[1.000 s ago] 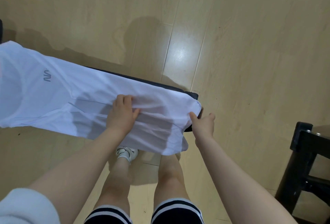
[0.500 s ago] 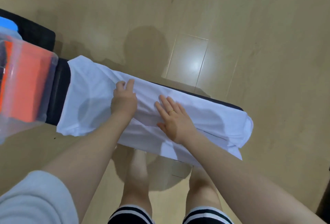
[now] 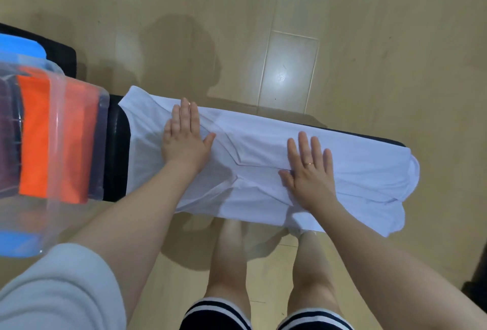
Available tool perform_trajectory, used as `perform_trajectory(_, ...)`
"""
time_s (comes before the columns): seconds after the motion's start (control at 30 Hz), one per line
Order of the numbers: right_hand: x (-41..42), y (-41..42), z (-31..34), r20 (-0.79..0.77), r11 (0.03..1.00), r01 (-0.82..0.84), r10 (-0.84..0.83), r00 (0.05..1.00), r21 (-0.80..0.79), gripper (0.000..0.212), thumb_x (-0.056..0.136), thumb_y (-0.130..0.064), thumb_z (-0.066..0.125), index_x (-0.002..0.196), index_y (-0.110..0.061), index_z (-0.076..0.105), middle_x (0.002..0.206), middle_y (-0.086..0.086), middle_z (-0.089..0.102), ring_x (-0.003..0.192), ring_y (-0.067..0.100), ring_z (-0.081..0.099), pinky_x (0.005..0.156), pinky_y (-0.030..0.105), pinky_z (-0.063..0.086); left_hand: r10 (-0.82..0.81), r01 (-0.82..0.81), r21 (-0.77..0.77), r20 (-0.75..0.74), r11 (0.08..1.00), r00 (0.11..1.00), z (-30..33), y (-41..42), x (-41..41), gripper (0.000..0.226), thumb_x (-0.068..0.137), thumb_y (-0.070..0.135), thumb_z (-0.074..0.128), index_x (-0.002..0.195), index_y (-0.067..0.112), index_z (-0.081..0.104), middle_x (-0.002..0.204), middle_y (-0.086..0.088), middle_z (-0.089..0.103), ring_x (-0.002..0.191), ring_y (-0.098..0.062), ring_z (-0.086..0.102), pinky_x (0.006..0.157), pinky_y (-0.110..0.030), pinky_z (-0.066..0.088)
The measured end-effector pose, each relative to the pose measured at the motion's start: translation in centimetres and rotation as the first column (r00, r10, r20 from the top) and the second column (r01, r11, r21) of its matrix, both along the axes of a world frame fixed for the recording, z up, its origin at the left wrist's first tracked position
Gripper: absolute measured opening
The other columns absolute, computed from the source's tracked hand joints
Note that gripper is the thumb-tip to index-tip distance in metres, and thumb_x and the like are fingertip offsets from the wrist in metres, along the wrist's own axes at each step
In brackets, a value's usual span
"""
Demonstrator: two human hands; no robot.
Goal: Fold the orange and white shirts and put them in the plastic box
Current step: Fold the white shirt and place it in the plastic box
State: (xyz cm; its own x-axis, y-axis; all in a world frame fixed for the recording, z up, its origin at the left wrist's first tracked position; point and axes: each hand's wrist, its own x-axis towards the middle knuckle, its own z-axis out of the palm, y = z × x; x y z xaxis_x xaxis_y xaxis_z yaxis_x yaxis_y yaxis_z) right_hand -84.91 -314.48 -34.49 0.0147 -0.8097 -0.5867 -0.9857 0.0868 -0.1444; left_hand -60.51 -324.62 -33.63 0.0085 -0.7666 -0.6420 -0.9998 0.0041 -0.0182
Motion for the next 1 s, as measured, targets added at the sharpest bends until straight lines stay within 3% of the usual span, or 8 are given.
perform_trajectory(0.13,-3.0,2.1,3.1,0.100,0.996,0.075,-0.070,0.993,-0.055,0.052,0.088,-0.032,0.044,0.134,-0.009,0.042,0.148,0.017,0.036,0.133,0.032,0.031,0.106,0.041,0.028,-0.267,0.216,-0.220,-0.239,0.951,0.933,0.8,3.1,-2.8,0.058,0.089,0.034,0.046,0.140,0.011,0.031,0.149,-0.016,0.033,0.137,-0.028,0.025,0.110,-0.039,0.026)
perform_trajectory(0.23,-5.0,4.2,4.4,0.119,0.994,0.105,-0.102,0.988,-0.023,0.031,0.082,-0.012,0.053,0.111,-0.010,0.059,0.125,0.013,0.056,0.108,0.037,0.054,0.092,0.038,0.042,-0.557,0.441,-0.356,-0.368,0.824,0.744,0.9,6.9,-6.1,0.030,0.066,0.028,0.070,0.091,0.015,0.060,0.100,-0.010,0.069,0.097,-0.025,0.054,0.077,-0.032,0.044)
perform_trajectory(0.37,-8.3,6.6,4.1,0.051,0.999,0.041,-0.043,0.998,0.028,0.026,0.075,-0.016,0.057,0.099,-0.012,0.065,0.099,0.010,0.065,0.084,0.035,0.062,0.075,0.038,0.049,-0.641,0.586,-0.261,-0.346,0.767,0.685,0.3,10.7,-9.8,0.049,0.043,0.031,0.089,0.081,0.016,0.063,0.091,-0.004,0.063,0.077,-0.023,0.060,0.072,-0.032,0.041)
perform_trajectory(0.47,-10.3,7.0,3.5,-0.030,0.999,-0.036,0.036,0.999,0.010,0.026,0.072,-0.025,0.046,0.089,-0.015,0.065,0.084,0.004,0.064,0.075,0.029,0.062,0.074,0.032,0.042,-0.639,0.553,-0.338,-0.245,0.761,0.729,-1.1,11.3,-11.1,0.031,0.060,0.030,0.067,0.083,0.019,0.051,0.083,-0.002,0.058,0.071,-0.023,0.057,0.066,-0.030,0.028)
perform_trajectory(0.57,-11.9,6.7,2.9,-0.008,1.000,0.007,-0.007,1.000,-0.011,0.018,0.071,-0.022,0.047,0.074,-0.011,0.062,0.069,0.005,0.059,0.065,0.029,0.059,0.067,0.032,0.041,-0.558,0.494,-0.276,-0.250,0.824,0.791,-0.8,10.6,-11.5,0.019,0.068,0.033,0.043,0.071,0.016,0.052,0.064,-0.003,0.059,0.056,-0.022,0.060,0.057,-0.028,0.040)
perform_trajectory(0.7,-13.6,6.1,3.5,0.079,0.996,0.089,-0.090,0.993,0.005,0.033,0.091,-0.029,0.040,0.089,-0.003,0.060,0.080,0.013,0.063,0.080,0.035,0.058,0.074,0.036,0.037,-0.448,0.409,-0.186,-0.291,0.893,0.845,0.4,9.7,-11.1,0.028,0.076,0.033,0.041,0.064,0.012,0.055,0.060,-0.006,0.060,0.052,-0.024,0.061,0.051,-0.028,0.046)
perform_trajectory(0.83,-15.6,6.5,4.2,0.085,0.980,0.197,-0.196,0.977,0.002,0.026,0.095,-0.031,0.045,0.104,-0.009,0.057,0.092,0.008,0.067,0.097,0.030,0.055,0.090,0.032,0.029,-0.322,0.313,-0.077,-0.278,0.947,0.905,1.0,9.1,-11.1,0.014,0.087,0.019,0.056,0.080,0.006,0.058,0.079,-0.015,0.066,0.075,-0.034,0.063,0.069,-0.040,0.044)
perform_trajectory(1.0,-18.4,8.1,4.0,0.191,0.918,0.373,-0.393,0.900,0.131,0.019,0.094,-0.024,0.045,0.097,-0.010,0.057,0.084,0.011,0.065,0.079,0.035,0.057,0.065,0.036,0.040,-0.352,0.336,-0.107,-0.237,0.936,0.905,0.6,8.7,-11.2,0.011,0.080,0.010,0.067,0.077,0.003,0.059,0.075,-0.019,0.066,0.070,-0.036,0.065,0.065,-0.039,0.046)
